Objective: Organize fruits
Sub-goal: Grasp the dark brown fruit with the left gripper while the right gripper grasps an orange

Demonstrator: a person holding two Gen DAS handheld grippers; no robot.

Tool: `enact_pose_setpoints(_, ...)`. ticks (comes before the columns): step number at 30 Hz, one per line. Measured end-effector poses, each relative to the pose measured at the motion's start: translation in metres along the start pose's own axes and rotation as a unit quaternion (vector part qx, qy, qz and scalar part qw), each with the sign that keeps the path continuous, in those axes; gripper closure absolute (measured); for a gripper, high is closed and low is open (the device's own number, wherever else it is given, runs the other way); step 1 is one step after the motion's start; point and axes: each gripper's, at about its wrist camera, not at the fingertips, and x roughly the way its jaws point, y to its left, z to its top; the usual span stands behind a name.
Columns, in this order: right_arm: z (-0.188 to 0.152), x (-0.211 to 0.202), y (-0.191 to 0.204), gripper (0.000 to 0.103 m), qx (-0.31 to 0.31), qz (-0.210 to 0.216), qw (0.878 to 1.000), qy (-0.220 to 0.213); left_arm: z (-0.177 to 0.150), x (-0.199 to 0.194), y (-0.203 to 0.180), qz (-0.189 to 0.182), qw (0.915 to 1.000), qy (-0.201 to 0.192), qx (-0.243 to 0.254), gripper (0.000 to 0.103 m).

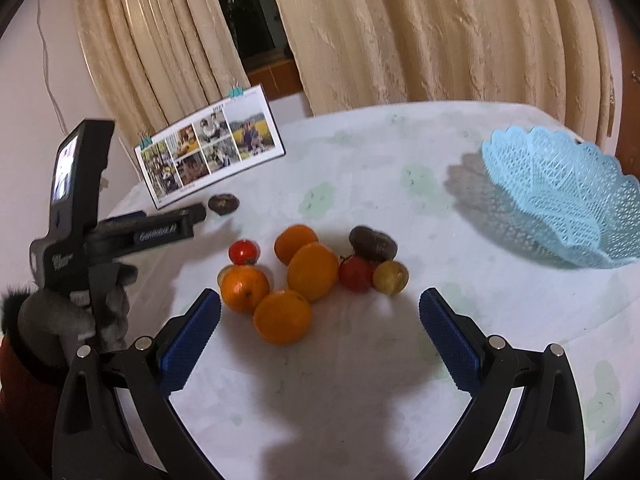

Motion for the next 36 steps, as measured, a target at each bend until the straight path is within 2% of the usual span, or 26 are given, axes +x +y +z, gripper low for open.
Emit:
enact_pose_setpoints(10, -0.004, 0.012, 0.012, 0.002, -0.027, 0.001, 0.999, 0.019, 0.027, 0.050, 0.013, -0.017, 0.9993, 0.026, -0.022, 0.007)
enact_pose_setpoints(13, -0.005, 0.013, 0.012, 0.002, -0.030, 0.000, 0.999, 0.023, 0.034, 0.066, 0.016, -0.030, 0.9985, 0.038, -0.026, 0.017)
enact_pose_setpoints(18, -0.007, 0.014, 0.011, 0.002, -0.028, -0.002, 0.999, 0.029, 0.038, 0.086, 0.015, -0.039, 0.9973, 0.056, -0.029, 0.027)
enact_pose_setpoints(20, -0.008, 0.016, 0.012, 0.002, -0.028, -0.002, 0.999, 0.032, 0.037, 0.092, 0.015, -0.042, 0.9965, 0.065, -0.032, 0.039)
enact_pose_setpoints(22, -0.009, 0.017, 0.013, 0.002, -0.029, -0.002, 0.999, 0.035, 0.033, 0.097, 0.016, -0.041, 0.9960, 0.072, -0.033, 0.045)
enact_pose_setpoints(24, -0.010, 0.018, 0.014, 0.003, -0.029, -0.003, 0.999, 0.037, 0.031, 0.096, 0.015, -0.040, 0.9965, 0.067, -0.029, 0.051)
enact_pose_setpoints(25, -0.010, 0.019, 0.014, 0.003, -0.029, -0.003, 0.999, 0.038, 0.031, 0.095, 0.014, -0.045, 0.9964, 0.066, -0.028, 0.061)
enact_pose_setpoints(27, -0.010, 0.018, 0.014, 0.003, -0.028, -0.006, 0.999, 0.038, 0.031, 0.093, 0.016, -0.052, 0.9958, 0.068, -0.034, 0.061)
enact_pose_setpoints(30, -0.010, 0.018, 0.014, 0.011, -0.025, -0.011, 0.999, 0.037, 0.033, 0.085, 0.017, -0.056, 0.9959, 0.061, -0.036, 0.062)
enact_pose_setpoints(36, -0.008, 0.020, 0.016, 0.018, -0.025, -0.016, 0.999, 0.039, 0.050, 0.033, 0.015, -0.062, 0.9976, 0.004, -0.031, 0.062)
